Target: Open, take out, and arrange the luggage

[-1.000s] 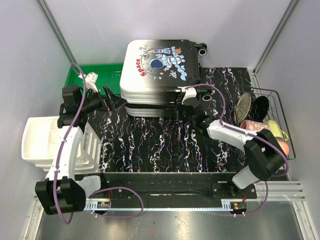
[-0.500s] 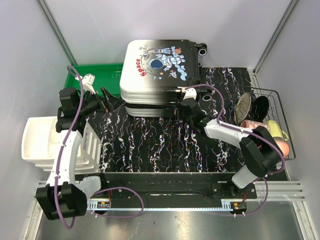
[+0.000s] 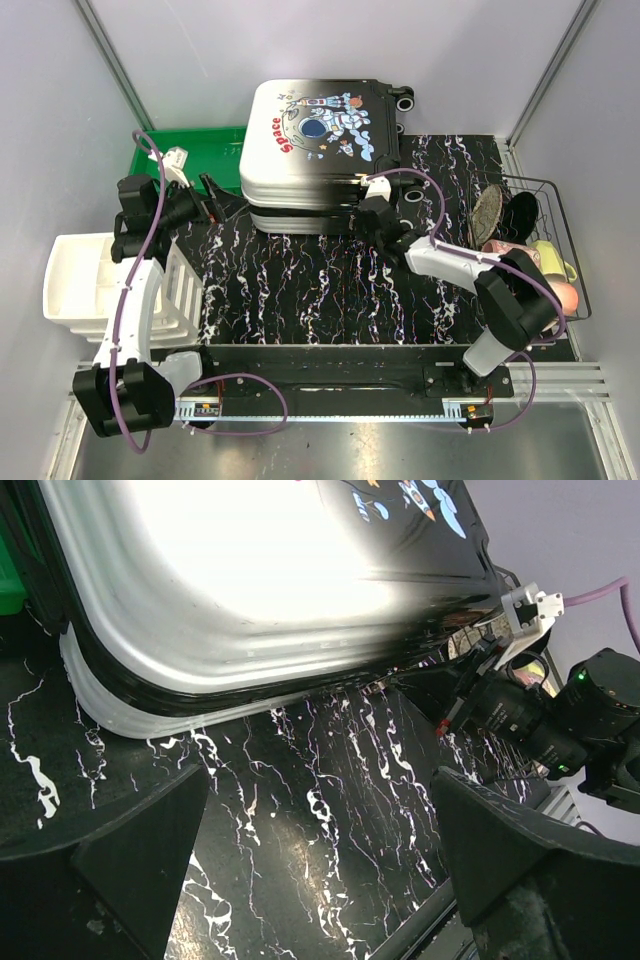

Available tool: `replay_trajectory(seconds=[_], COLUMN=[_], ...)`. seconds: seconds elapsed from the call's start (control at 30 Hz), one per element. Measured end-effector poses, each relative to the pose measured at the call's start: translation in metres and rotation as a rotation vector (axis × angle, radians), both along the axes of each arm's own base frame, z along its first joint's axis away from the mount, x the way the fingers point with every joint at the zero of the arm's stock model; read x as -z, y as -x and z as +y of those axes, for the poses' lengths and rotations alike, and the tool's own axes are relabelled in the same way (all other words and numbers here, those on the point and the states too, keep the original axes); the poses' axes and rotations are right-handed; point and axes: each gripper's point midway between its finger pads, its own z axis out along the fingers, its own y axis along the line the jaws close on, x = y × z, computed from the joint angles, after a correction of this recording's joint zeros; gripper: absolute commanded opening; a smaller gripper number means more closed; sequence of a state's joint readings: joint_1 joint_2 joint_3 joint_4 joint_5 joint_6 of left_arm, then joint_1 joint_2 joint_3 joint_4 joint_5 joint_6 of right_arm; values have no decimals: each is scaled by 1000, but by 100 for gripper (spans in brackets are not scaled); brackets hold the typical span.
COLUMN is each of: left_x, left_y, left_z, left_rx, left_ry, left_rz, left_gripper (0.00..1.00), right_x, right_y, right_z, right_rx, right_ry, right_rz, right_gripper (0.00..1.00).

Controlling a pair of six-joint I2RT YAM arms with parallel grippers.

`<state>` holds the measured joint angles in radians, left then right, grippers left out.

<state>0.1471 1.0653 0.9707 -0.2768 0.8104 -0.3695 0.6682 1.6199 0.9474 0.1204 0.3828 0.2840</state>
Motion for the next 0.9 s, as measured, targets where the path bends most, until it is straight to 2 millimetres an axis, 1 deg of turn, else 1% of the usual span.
replay_trajectory(seconds=[0.1, 0.17, 0.3, 0.4, 0.5, 0.57, 0.67, 0.73, 0.83, 0.9], left_x=[3, 6, 15, 17, 11, 2, -10, -11, -6, 3], left_y=[-2, -2, -6, -10, -14, -19, -26, -25, -27, -32], left_z=[1, 2, 3, 5, 5, 1, -14, -27, -47, -57], left_rx=[-2, 0, 11, 45, 124, 195, 318, 384, 468, 497], left_ry=[-2, -5, -26, -81, -178, -255, -371, -418, -457, -475], left_rz=[9, 18, 41, 28, -17, -71, -160, -192, -205, -192], left_gripper=[99, 98, 97, 98, 98, 98, 98, 97, 94, 92], right_x=[0, -3, -7, -5, -6, -6, -6, -7, -8, -10], right_y=[2, 4, 1, -1, -3, -3, -5, -6, -9, -13], right_z=[-3, -8, -41, -56, -63, -67, -71, -73, -80, -88], right_rx=[-8, -10, 21, -4, -64, -100, -154, -189, -223, -224], right_ry=[8, 3, -12, -26, -35, -32, -30, -40, -39, -32], right_rz=[-5, -15, -11, -19, -48, -73, -107, -121, -143, -162], right_gripper=[0, 0, 0, 0, 0, 0, 0, 0, 0, 0])
